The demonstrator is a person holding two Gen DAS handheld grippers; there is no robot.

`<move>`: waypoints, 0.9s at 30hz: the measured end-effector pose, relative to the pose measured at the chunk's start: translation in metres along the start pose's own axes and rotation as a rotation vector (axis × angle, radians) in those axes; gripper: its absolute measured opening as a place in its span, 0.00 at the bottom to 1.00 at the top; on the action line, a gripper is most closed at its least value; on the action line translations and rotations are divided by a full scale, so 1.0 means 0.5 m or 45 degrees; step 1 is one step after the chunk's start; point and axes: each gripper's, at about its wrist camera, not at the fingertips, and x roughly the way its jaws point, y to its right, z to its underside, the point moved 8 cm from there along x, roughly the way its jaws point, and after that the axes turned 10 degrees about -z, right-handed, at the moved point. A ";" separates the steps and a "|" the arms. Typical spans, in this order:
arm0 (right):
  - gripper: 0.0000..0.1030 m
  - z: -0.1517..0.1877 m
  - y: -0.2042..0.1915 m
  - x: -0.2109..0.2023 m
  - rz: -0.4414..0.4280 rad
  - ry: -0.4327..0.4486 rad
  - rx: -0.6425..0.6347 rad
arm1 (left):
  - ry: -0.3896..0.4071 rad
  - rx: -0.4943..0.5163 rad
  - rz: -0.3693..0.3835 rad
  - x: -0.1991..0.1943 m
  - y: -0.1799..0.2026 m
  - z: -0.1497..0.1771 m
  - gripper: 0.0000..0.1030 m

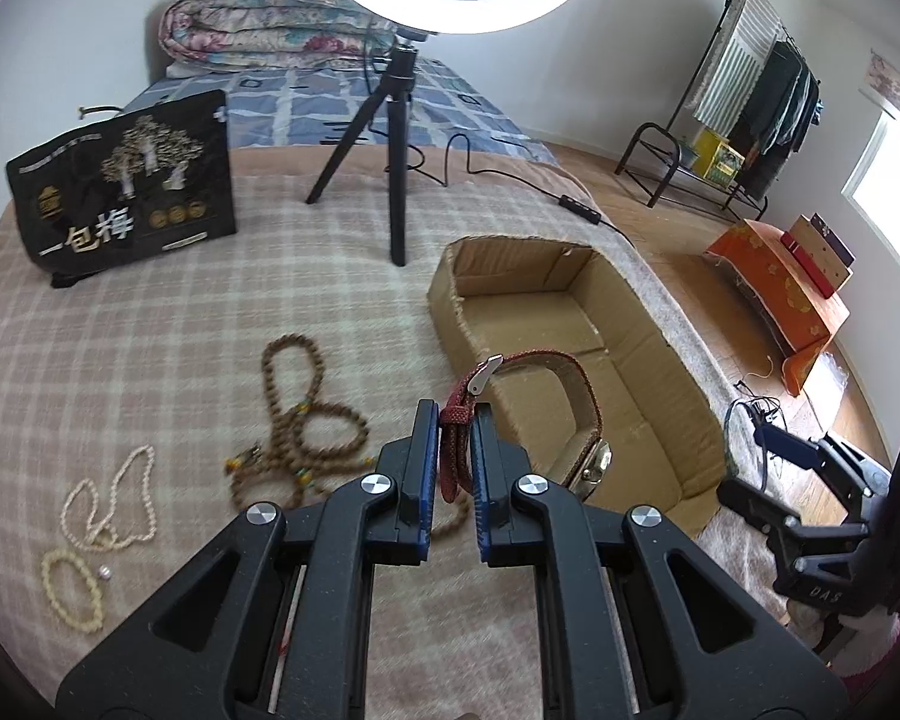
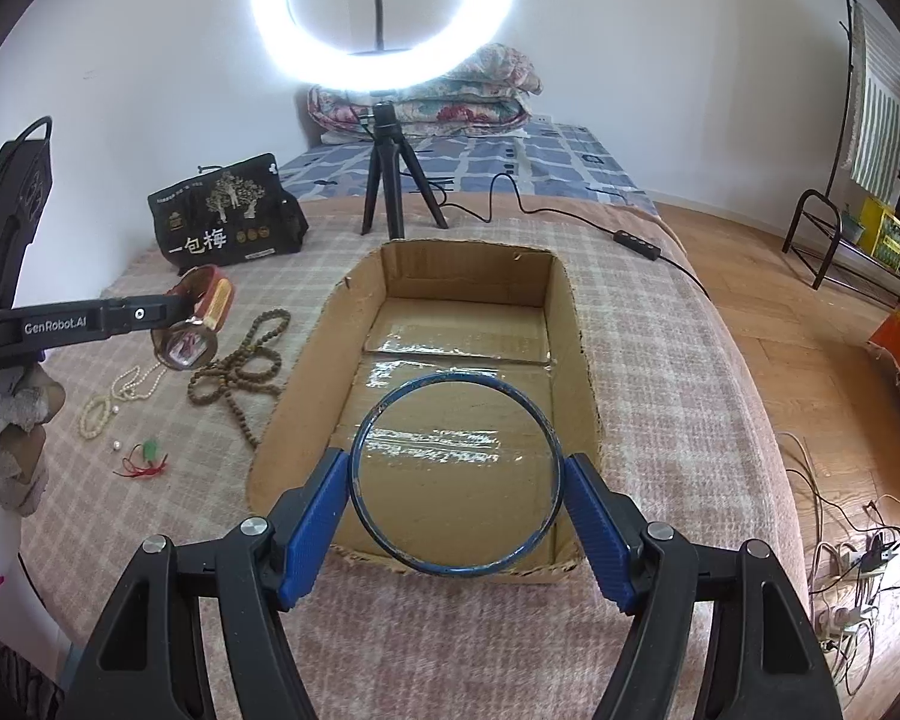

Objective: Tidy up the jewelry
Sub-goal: 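Lower the watch into the box with the left tool while the right tool releases the bangle there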

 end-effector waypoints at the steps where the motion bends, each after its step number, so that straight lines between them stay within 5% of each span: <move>1: 0.72 0.000 0.005 0.006 -0.003 -0.002 0.006 | -0.001 0.001 0.003 0.010 0.009 -0.006 0.08; 20: 0.72 0.010 0.045 0.076 -0.031 -0.044 0.064 | -0.068 0.044 0.022 0.121 0.091 -0.032 0.09; 23: 0.76 0.009 0.044 0.074 -0.023 -0.028 0.062 | -0.084 0.017 0.051 0.124 0.094 -0.031 0.36; 24: 0.85 0.008 0.044 0.072 -0.018 -0.021 0.062 | -0.064 0.014 0.044 0.120 0.093 -0.033 0.41; 27: 0.93 0.003 0.040 0.062 -0.012 0.014 0.059 | -0.037 0.034 0.019 0.112 0.090 -0.037 0.41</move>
